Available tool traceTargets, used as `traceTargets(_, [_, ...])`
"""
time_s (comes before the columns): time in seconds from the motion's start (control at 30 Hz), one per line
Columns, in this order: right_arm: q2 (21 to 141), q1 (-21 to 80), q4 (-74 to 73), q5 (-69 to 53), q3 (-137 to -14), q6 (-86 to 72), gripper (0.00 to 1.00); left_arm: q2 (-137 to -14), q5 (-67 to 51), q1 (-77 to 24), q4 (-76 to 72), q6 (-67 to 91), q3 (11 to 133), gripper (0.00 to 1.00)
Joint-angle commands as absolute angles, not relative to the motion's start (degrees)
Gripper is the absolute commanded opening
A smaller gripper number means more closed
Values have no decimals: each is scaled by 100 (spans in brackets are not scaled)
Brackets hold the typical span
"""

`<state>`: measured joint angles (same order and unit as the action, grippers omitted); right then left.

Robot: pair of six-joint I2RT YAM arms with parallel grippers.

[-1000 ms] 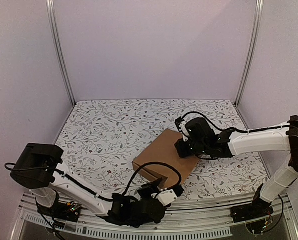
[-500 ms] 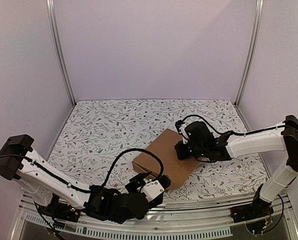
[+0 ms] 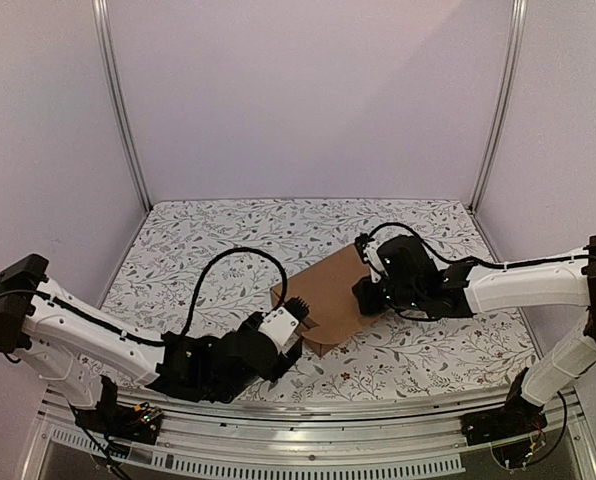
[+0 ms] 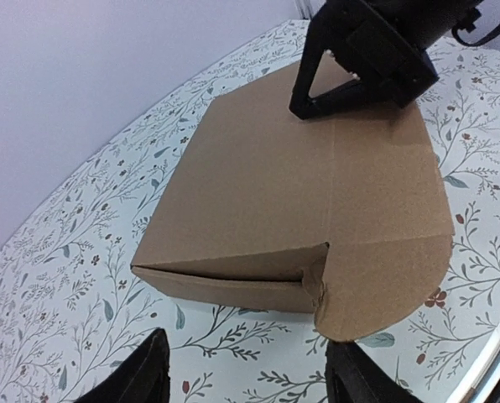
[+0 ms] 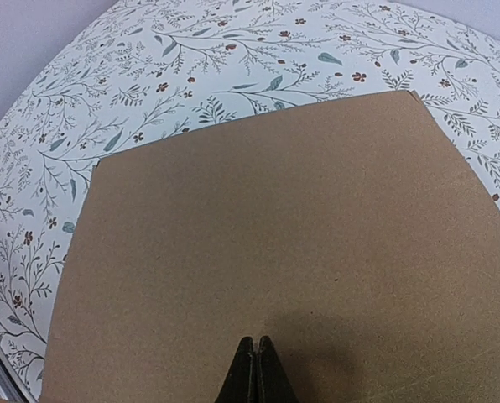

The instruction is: Fold the paper box

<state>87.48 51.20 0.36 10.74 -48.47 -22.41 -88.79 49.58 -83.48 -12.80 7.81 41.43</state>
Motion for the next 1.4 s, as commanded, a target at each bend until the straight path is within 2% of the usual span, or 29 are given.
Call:
traceTargets(0.0, [8484,5088,-371,1066,-5082,-2092,1,-8387,4481,-7998,-1397,1152,3838,62])
traceTargets(0.27, [8173,5067,-888,1445,-5448,-1635,6,-7862,4491,-7816,-1399,1232,3468,63])
traceTargets(0.4, [7955,4820,-1146,1551,-5565,-1414,11,-7518,4565,-7743,-1253,1332,3271,64])
traceTargets(0.6, [7571,4146,-1727,1354,-5750,-1109,39,-6983,3392,-7348,-1489,1945,3099,70])
traceTargets(0.8, [7613,3266,-2096,314,-5941,-1094,59,-7088,1816,-6646,-1995,2717,3092,77])
traceTargets(1.03, [8291,2581,-2095,-986,-6221,-1309,64,-7456,662,-5955,-2701,3568,3091,87])
traceTargets(1.37, [9164,2400,-1950,-1426,-6605,-1497,65,-8139,-975,-5231,-3611,5368,3004,87])
